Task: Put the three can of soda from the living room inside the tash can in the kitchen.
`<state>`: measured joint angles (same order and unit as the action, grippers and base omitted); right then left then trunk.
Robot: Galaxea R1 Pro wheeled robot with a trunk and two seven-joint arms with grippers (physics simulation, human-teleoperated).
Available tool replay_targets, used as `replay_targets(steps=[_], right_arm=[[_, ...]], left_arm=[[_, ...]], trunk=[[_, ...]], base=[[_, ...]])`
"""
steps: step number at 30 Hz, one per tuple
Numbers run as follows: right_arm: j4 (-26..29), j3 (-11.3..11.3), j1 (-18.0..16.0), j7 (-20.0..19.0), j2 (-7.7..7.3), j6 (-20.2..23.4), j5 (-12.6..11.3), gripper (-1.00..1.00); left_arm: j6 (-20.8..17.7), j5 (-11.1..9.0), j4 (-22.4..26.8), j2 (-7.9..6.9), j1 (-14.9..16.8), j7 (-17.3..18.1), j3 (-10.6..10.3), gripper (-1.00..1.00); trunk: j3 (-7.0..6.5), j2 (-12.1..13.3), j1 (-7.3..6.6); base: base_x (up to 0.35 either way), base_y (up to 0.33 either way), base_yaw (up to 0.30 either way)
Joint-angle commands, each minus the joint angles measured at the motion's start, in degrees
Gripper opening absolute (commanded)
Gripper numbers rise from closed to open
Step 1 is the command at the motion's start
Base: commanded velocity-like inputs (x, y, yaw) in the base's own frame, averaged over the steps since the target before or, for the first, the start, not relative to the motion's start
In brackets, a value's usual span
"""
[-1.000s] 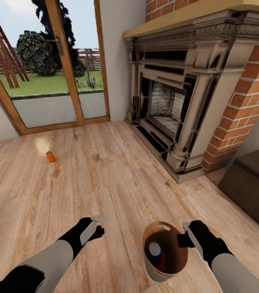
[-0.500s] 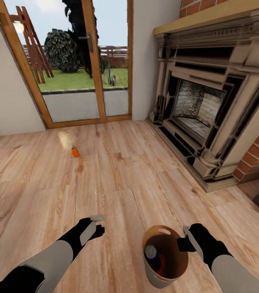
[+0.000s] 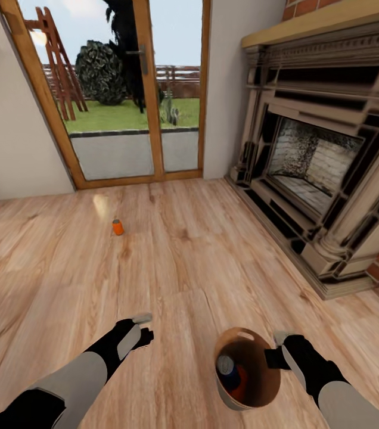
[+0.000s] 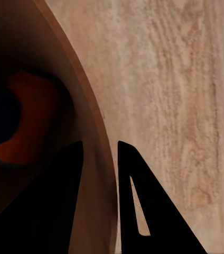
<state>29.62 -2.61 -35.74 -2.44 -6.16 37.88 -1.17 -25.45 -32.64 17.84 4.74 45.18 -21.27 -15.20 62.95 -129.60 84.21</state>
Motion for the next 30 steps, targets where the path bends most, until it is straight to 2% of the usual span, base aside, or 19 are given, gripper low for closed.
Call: replay_targets(steps=[1,7,10,12,16,28,30], right_arm=[[0.0,0.0,0.0,-0.2,-0.01,-0.1,-0.7,-1.0],[0.1,-0.2,0.2,-0.3,0.07,-0.3,-0.6,-1.0],[1.1,0.8,-0.8,0.2,-0.53,0.1,-0.3,-1.0],[1.1,0.8,-0.8,0.2,-0.53,0.1,2.1,-1.0],[1.1,0.8,-0.8,0.2,-0.53,0.1,3.9,-1.0],[1.1,0.8,-0.8,0.2,-0.53,0.1,7.1,-1.0],[1.6,0.8,-1.3,0.3,-0.57,0.8,7.4,-1.0]], left_arm=[[0.0,0.0,0.0,0.0,0.0,0.0,0.0,1.0],[0.1,0.0,0.0,0.01,0.0,0.0,0.0,1.0],[0.2,-0.1,0.8,-0.41,0.3,0.1,0.2,1.0],[0.2,-0.1,0.8,-0.41,0.3,0.1,0.2,1.0],[0.2,-0.1,0.8,-0.41,0.3,0.1,0.2,1.0],[0.2,-0.1,0.8,-0.41,0.3,0.1,0.2,1.0],[0.0,-0.2,1.4,-1.07,-0.4,0.4,-0.4,1.0]], trunk=[[0.0,0.0,0.0],[0.0,0.0,0.0],[0.0,0.0,0.0],[0.0,0.0,0.0],[0.0,0.0,0.0],[0.0,0.0,0.0],[0.0,0.0,0.0]], base=[[0.331,-0.076,0.003],[0.339,-0.029,0.001],[0.0,0.0,0.0],[0.0,0.0,0.0],[0.0,0.0,0.0],[0.0,0.0,0.0],[0.0,0.0,0.0]])
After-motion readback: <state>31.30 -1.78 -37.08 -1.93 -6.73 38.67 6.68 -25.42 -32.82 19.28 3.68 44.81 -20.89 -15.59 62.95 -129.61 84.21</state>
